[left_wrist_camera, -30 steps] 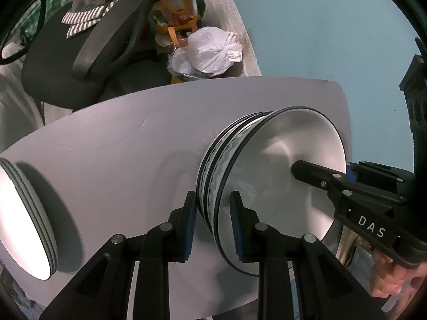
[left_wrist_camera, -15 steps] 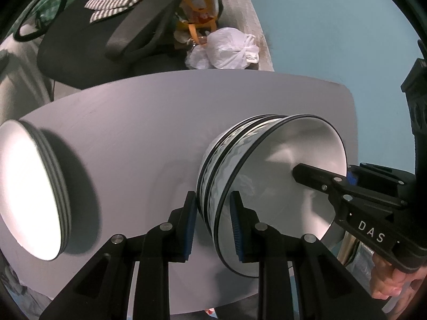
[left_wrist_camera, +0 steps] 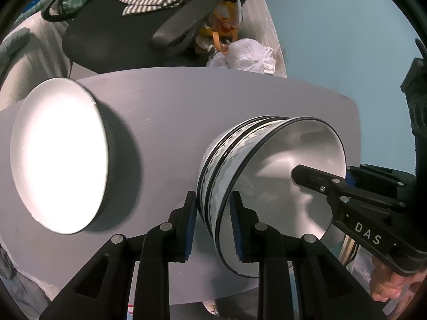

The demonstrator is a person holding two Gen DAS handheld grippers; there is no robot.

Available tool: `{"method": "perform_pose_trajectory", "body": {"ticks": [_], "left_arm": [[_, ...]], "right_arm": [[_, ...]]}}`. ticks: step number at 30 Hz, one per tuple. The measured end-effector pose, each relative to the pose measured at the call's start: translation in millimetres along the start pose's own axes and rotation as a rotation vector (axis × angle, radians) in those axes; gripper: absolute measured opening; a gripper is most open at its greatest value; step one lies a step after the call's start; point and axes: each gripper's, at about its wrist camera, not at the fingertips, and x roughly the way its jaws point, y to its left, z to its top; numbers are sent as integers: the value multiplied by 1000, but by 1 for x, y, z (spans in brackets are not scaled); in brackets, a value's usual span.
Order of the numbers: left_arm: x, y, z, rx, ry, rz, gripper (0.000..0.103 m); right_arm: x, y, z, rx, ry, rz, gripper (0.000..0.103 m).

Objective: Organize plates and bowls

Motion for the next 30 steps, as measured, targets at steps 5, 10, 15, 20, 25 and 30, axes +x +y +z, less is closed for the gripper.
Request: {"method": "perform_pose_trajectory", "body": {"ticks": [5, 10, 15, 20, 25, 30], "left_arm": [[-16, 17, -7, -18, -20, 0, 24], [-33, 31, -11, -41, -40, 0, 24], [-51, 48, -14, -62, -65, -2, 24], [-70, 67, -14, -89, -97, 7, 24], [-87, 90, -13, -112, -127, 8, 24], [-95, 117, -13, -138, -135, 13, 24]], "right_arm": [[-3, 20, 0, -29, -4, -12, 15], [-8, 41, 3, -56, -15, -17, 15], [-14, 62, 9, -77, -28, -16, 15], [-21, 86, 16, -105, -44, -10, 15], [-24, 110, 25, -139, -54, -11, 15], [-21, 136, 36, -169, -61, -15, 15]]}}
